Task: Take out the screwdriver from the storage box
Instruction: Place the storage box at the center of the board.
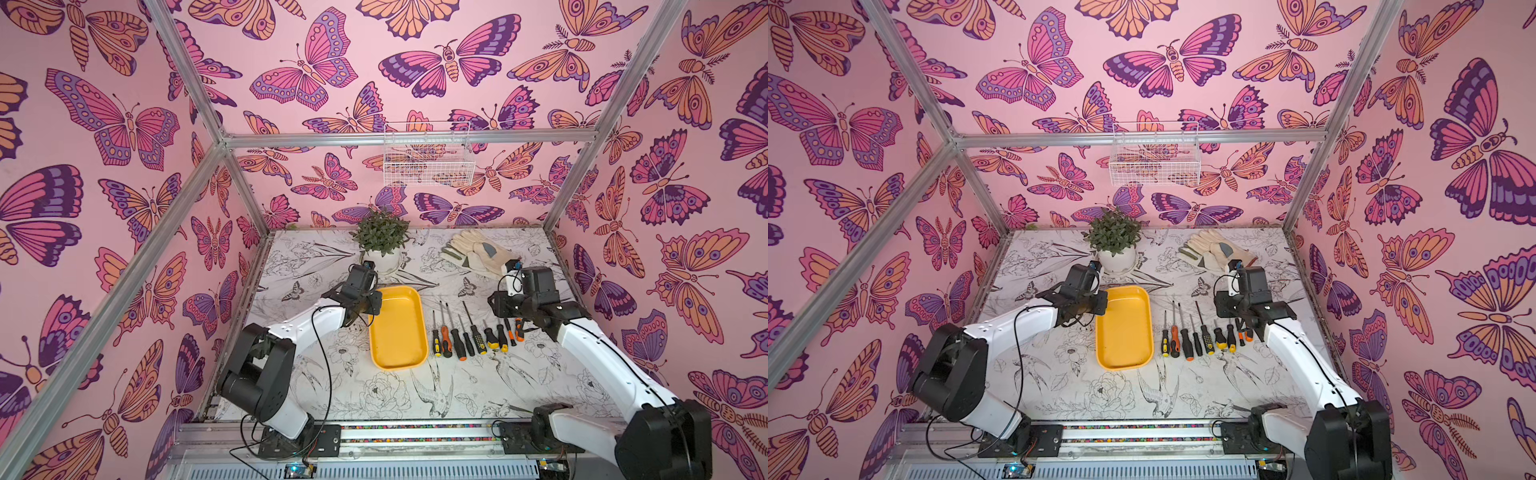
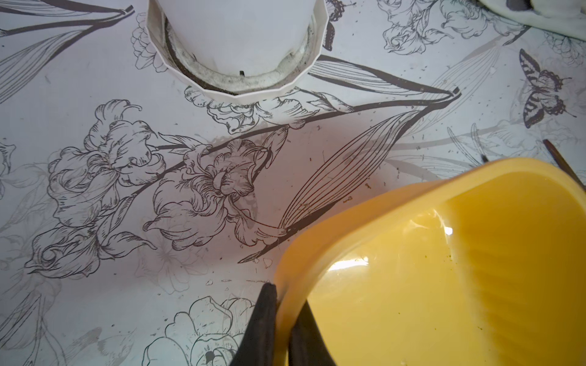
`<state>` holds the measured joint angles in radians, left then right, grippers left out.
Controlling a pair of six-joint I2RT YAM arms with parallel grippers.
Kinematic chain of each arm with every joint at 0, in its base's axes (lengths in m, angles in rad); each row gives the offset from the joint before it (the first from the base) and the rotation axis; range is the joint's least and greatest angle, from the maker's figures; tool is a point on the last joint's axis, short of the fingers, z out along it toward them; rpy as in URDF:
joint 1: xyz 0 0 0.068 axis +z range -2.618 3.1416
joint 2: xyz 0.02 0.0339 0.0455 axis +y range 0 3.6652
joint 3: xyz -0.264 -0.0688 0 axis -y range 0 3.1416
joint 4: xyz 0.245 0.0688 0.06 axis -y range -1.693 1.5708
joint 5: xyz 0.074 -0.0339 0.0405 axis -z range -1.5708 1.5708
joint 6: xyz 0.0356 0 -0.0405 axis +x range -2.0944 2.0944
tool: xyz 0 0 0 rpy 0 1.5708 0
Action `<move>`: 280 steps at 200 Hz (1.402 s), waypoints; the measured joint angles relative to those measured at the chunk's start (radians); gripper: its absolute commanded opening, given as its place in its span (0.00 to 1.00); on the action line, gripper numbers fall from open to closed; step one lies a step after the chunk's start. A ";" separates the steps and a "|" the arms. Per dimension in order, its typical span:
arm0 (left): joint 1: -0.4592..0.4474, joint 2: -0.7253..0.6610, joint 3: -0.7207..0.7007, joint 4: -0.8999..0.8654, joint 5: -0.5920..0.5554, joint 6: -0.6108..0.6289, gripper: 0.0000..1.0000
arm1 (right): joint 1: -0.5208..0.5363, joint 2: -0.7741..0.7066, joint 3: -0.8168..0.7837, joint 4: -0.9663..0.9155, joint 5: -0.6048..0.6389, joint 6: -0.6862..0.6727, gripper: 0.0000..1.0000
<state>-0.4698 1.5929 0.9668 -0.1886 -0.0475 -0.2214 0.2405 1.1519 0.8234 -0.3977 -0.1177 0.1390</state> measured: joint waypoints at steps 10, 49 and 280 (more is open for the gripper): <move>0.000 0.014 0.004 0.000 0.000 -0.001 0.00 | 0.002 -0.005 -0.007 0.018 0.000 0.003 0.48; -0.008 0.064 0.020 0.000 0.003 -0.008 0.03 | 0.002 -0.007 -0.027 0.076 0.000 0.016 0.48; -0.023 -0.059 -0.038 -0.019 -0.037 -0.028 0.88 | 0.002 -0.049 -0.170 0.230 0.110 0.051 0.99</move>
<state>-0.4923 1.5341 0.9291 -0.2073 -0.0849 -0.2493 0.2420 1.1030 0.6533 -0.1677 -0.0078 0.1898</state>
